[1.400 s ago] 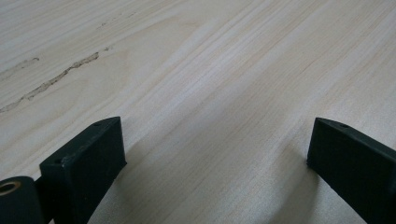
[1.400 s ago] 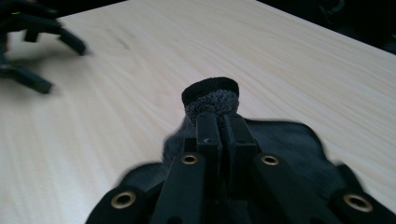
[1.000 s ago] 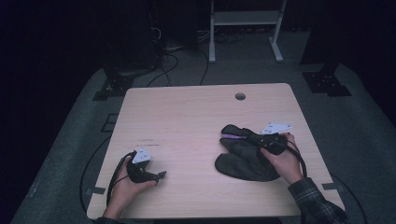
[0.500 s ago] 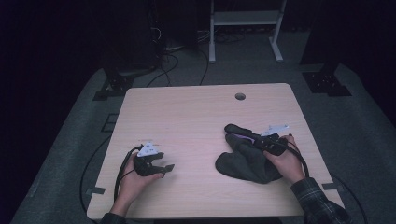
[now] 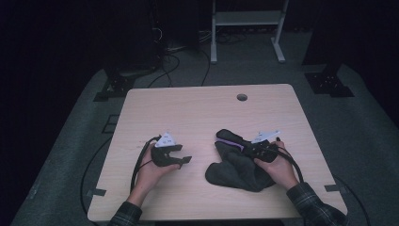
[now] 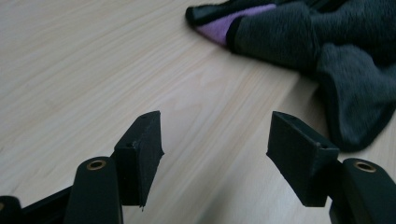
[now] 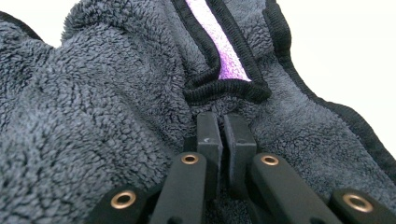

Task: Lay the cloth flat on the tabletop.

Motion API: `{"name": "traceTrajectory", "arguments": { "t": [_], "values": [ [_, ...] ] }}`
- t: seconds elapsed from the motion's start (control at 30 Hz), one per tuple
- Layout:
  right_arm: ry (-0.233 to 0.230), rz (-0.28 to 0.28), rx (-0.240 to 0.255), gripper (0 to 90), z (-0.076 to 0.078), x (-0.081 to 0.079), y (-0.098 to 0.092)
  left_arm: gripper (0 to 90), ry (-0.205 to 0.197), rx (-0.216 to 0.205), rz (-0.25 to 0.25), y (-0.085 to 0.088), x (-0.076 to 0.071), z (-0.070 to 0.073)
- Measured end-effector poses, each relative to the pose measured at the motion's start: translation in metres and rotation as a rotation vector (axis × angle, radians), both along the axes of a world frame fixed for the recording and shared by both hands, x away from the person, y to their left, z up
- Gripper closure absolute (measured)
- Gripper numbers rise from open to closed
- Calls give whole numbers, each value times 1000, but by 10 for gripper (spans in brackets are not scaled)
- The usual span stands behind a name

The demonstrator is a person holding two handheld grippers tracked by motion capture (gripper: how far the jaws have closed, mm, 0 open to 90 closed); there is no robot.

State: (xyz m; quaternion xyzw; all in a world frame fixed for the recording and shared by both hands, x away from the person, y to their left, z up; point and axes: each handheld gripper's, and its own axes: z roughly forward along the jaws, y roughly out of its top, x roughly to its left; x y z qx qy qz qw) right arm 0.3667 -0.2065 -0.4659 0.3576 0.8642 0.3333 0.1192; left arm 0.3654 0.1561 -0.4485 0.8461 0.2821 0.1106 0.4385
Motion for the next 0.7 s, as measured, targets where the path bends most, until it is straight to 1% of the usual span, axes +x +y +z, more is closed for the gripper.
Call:
{"name": "traceTrajectory", "arguments": {
  "t": [0.03,0.07,0.1,0.13,0.17,0.2,0.23,0.33,0.37,0.4,0.43,0.47,0.5,0.53,0.57,0.6,0.63,0.7],
  "values": [
    [0,4,0,856,0,0,1,347,0,0,0,0,0,0],
    [0,4,0,856,0,0,1,347,3,-3,-10,-4,3,0],
    [1,5,4,843,0,0,1,346,9,-2,-26,-13,9,0],
    [1,7,9,823,0,1,0,346,8,-2,-32,-18,12,0],
    [2,1,13,774,1,1,-1,345,6,-7,-37,-23,16,-1],
    [2,1,13,774,1,1,-1,346,6,-7,-37,-23,16,-1],
    [-10,-9,18,718,3,2,-5,346,9,-10,-50,-33,22,-2],
    [-32,-24,60,666,11,3,-12,350,8,-15,-71,-47,29,-3],
    [-32,-24,60,666,11,3,-12,354,8,-15,-71,-47,29,-3],
    [-50,-30,78,639,18,5,-14,354,10,3,-88,-56,34,-4],
    [-61,-33,96,634,21,7,-15,355,10,3,-88,-56,34,-4],
    [-61,-33,96,634,21,7,-15,355,16,-5,-89,-60,35,-5],
    [-72,-40,123,618,27,12,-16,361,13,2,-102,-67,39,-6],
    [-78,-39,129,614,30,14,-15,366,16,-8,-109,-70,41,-7],
    [-78,-39,129,614,30,14,-15,370,16,-8,-109,-70,41,-7],
    [-87,-39,136,605,33,17,-14,370,21,-14,-112,-73,43,-7],
    [-101,-30,146,588,36,24,-11,378,26,-7,-127,-78,47,-9],
    [-113,-22,152,561,38,33,-6,379,36,-12,-136,-81,51,-11]
  ]
}}
